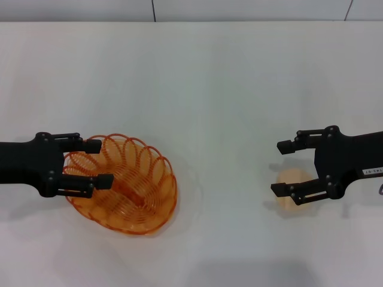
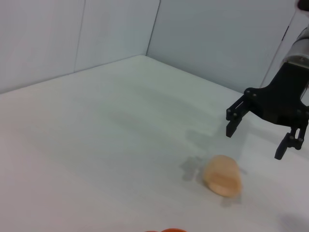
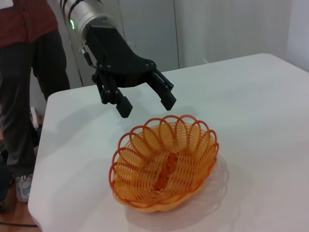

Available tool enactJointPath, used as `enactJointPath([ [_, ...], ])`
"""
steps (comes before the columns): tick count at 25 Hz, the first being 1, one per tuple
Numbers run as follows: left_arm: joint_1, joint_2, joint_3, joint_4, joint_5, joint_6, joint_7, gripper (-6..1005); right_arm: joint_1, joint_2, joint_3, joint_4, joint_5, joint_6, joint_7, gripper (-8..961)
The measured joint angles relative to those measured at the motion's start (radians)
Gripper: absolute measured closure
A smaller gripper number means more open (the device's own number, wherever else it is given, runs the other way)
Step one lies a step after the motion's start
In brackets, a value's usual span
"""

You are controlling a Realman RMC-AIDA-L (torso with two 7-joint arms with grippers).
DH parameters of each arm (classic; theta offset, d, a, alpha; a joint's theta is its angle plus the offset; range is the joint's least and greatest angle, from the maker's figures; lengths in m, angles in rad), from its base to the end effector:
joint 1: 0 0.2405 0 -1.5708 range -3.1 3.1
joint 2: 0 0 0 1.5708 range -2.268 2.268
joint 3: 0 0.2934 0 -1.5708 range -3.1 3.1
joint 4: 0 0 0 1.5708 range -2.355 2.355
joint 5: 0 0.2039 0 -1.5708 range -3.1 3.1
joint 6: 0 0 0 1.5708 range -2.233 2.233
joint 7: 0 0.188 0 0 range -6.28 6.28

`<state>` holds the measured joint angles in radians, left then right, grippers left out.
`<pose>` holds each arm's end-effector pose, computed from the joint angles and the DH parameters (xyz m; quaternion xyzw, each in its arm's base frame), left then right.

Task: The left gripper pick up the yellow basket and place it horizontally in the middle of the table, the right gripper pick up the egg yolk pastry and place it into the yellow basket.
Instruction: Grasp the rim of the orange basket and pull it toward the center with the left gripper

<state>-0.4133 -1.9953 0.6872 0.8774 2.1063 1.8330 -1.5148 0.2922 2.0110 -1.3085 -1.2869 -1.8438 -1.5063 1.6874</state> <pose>-0.3034 0.3065 0.0015 -0.9563 -0.2253 -0.1724 0.0715 0.2307 0.3132 -0.0435 -0.9856 0.0937 0.1137 0.0824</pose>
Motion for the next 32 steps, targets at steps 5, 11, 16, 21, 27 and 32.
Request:
enactJointPath([
  [5,-0.002,0.000,0.000,0.000,0.000,0.003,0.003,138,0.001,0.000,0.000,0.000,0.000,0.000,0.000,140],
  [11,-0.003,0.000,0.003,0.000,0.000,0.005,0.005,138,0.001,0.000,0.000,0.000,0.000,0.001,0.000,141],
  [16,-0.004,0.002,0.000,0.004,-0.001,0.005,-0.009,139,0.001,0.000,0.000,0.000,0.000,0.002,0.000,141],
  [21,-0.004,0.019,0.000,0.042,0.004,0.001,-0.100,139,0.001,0.000,0.000,-0.001,0.010,0.002,0.000,141],
  [27,-0.007,0.035,-0.002,0.185,0.081,-0.019,-0.308,139,0.002,0.000,0.000,-0.002,0.019,0.000,0.000,140],
  [32,-0.028,0.044,-0.011,0.247,0.154,-0.052,-0.463,139,0.002,0.000,0.000,-0.002,0.033,0.000,0.000,140],
])
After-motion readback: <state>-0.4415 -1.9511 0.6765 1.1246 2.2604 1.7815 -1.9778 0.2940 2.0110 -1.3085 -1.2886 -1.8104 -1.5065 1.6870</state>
